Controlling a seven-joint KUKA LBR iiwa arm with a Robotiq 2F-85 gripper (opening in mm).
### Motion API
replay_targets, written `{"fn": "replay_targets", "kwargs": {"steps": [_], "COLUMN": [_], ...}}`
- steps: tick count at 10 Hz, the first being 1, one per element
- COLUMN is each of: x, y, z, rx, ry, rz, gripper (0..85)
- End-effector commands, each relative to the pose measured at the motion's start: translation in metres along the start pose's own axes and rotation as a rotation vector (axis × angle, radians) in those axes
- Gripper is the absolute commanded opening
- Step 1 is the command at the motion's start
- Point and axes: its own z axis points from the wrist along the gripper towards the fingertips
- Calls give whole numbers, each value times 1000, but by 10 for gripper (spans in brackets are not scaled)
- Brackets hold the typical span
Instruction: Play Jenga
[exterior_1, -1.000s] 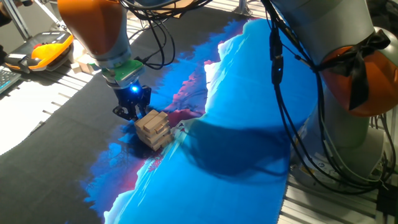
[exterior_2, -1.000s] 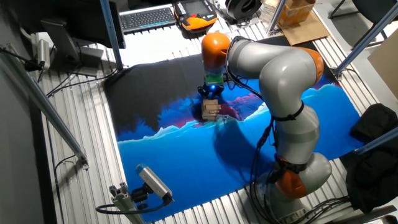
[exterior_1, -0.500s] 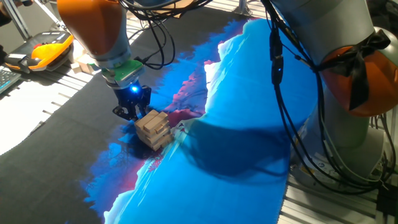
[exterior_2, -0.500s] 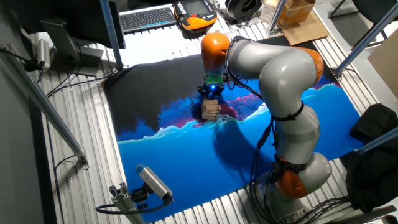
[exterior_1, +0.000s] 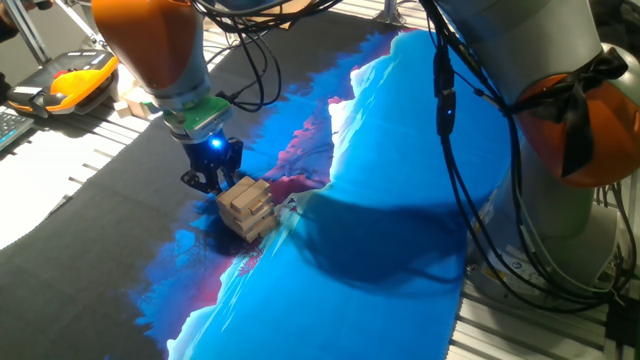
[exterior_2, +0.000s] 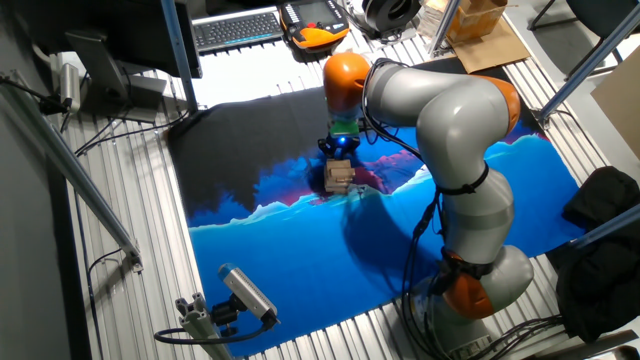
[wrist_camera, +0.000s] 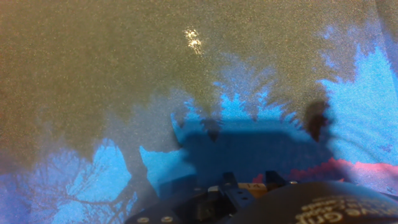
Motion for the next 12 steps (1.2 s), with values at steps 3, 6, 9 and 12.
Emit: {"fn": "replay_targets", "kwargs": {"steps": [3,6,9,12], "x": [-1,-1,-2,-3], "y": [0,0,-1,0], "z": [0,0,0,0], "rx": [0,3,3,3], "ry": [-2,-5,-5,-5], "rz": [0,0,-1,-1], "gripper": [170,170,170,170]}}
